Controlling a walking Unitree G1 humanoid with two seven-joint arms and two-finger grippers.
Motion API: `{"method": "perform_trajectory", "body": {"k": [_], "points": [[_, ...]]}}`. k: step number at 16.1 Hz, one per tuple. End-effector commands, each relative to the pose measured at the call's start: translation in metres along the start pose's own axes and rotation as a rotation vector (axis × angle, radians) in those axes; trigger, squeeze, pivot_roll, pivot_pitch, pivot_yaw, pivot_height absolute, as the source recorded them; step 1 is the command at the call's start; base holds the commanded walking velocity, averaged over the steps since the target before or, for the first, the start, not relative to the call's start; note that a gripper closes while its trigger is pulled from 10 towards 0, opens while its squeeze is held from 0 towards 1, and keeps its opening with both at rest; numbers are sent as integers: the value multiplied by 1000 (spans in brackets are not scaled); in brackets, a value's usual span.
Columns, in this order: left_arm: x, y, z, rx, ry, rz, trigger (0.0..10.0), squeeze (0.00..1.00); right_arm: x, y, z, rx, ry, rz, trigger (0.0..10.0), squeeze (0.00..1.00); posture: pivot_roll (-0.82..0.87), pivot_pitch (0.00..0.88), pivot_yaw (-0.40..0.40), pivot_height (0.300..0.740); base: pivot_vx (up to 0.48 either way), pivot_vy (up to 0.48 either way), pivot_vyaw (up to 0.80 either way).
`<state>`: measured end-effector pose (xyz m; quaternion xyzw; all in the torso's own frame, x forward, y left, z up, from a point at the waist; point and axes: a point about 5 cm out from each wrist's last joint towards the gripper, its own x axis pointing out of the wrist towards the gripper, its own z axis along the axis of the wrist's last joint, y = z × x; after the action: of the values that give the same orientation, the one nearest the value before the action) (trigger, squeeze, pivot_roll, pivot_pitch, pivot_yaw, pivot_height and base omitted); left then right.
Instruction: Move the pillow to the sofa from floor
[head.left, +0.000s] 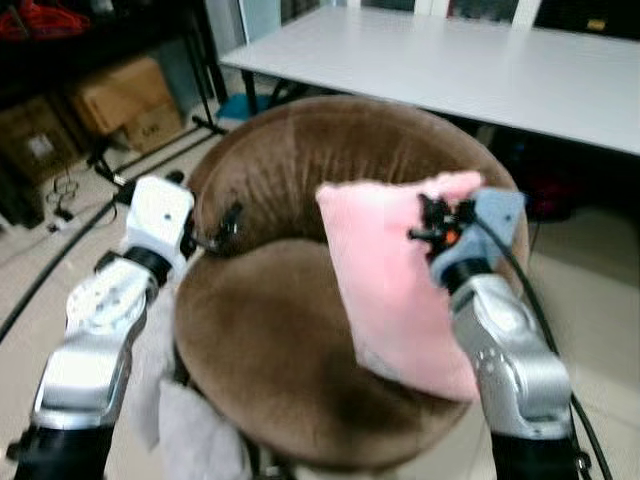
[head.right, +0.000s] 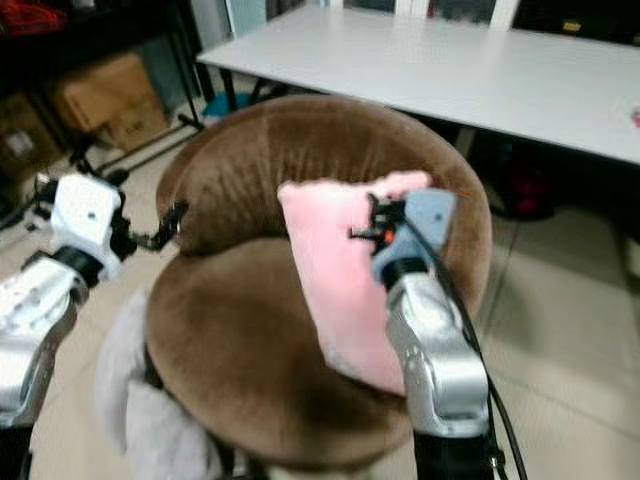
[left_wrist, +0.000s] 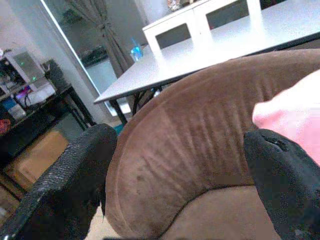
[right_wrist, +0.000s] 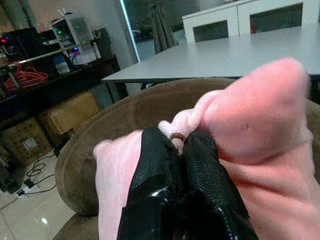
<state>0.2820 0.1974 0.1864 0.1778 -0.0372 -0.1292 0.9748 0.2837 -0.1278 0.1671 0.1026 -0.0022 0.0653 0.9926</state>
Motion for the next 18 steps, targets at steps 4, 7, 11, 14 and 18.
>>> {"method": "perform_trajectory", "body": {"k": [4,7,11,14,18], "points": [[-2,-2,4,-2,-19,-4,10000,0,2,14,21,3,-62,179,10000,0,-94,0,66,740,214,0,0],[-12,-5,-9,66,73,-134,10000,0,10,33,32,-8,-45,303,10000,0,-82,0,57,740,0,0,0],[-29,-3,-16,106,136,-286,10000,0,26,58,33,-88,49,408,10000,0,-70,0,40,740,0,0,0],[-38,-4,-18,108,163,-371,10000,0,50,78,25,-113,169,403,10000,0,-62,0,34,740,0,0,0],[-43,-8,-18,106,168,-413,10000,0,83,109,31,51,214,303,10000,0,-48,0,23,740,0,0,0]]}}
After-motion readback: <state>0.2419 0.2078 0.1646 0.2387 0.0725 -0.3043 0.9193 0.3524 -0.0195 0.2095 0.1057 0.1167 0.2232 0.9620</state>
